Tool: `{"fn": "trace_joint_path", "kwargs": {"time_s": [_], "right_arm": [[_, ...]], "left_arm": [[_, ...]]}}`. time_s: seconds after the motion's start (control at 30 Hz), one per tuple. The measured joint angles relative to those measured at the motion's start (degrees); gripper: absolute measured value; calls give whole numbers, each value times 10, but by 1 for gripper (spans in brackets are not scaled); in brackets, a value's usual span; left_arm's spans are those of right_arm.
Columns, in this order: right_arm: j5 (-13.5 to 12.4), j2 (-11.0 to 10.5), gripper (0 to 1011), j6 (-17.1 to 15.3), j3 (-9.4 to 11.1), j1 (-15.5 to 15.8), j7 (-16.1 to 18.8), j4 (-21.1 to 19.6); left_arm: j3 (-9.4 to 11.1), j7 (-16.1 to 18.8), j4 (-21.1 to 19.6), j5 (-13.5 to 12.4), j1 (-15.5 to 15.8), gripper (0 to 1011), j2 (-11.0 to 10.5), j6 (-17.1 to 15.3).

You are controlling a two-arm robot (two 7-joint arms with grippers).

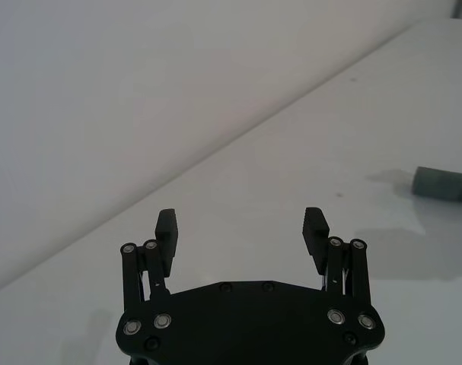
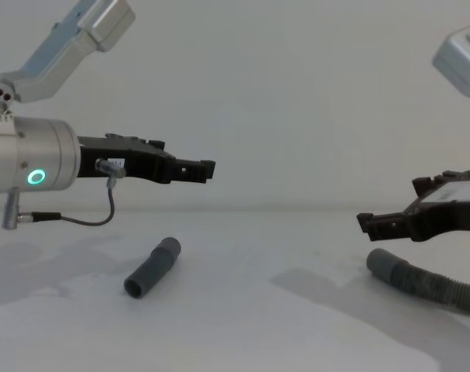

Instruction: Use both hands to pick up one end of the pipe from the table, align the ends, and insert them.

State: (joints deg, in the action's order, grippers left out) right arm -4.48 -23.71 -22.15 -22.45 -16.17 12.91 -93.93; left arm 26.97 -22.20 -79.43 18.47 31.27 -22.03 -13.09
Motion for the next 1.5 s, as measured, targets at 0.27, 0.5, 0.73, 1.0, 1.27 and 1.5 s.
{"fn": "trace_joint_path", "kwargs": {"time_s": [0.27,0.5,0.73,1.0,1.27,1.5], "right_arm": [[9,-7,1001,-49,-11,-27,26,7],[9,-17,1001,-92,-14,-42,52,5],[6,-28,1001,-132,-13,-51,78,4],[-4,-33,1001,-167,-7,-58,103,8],[-17,-34,1001,-194,1,-62,124,12],[-28,-32,1001,-215,4,-65,137,16]], "left_arm": [[-13,48,-24,-3,-14,1002,14,-38],[-18,102,-47,-14,-38,1002,35,-57],[-19,138,-58,-23,-57,1001,55,-69],[-23,163,-63,-27,-72,1002,71,-82],[-31,174,-66,-27,-85,1002,77,-94],[-42,178,-68,-23,-98,1002,78,-103]]}}
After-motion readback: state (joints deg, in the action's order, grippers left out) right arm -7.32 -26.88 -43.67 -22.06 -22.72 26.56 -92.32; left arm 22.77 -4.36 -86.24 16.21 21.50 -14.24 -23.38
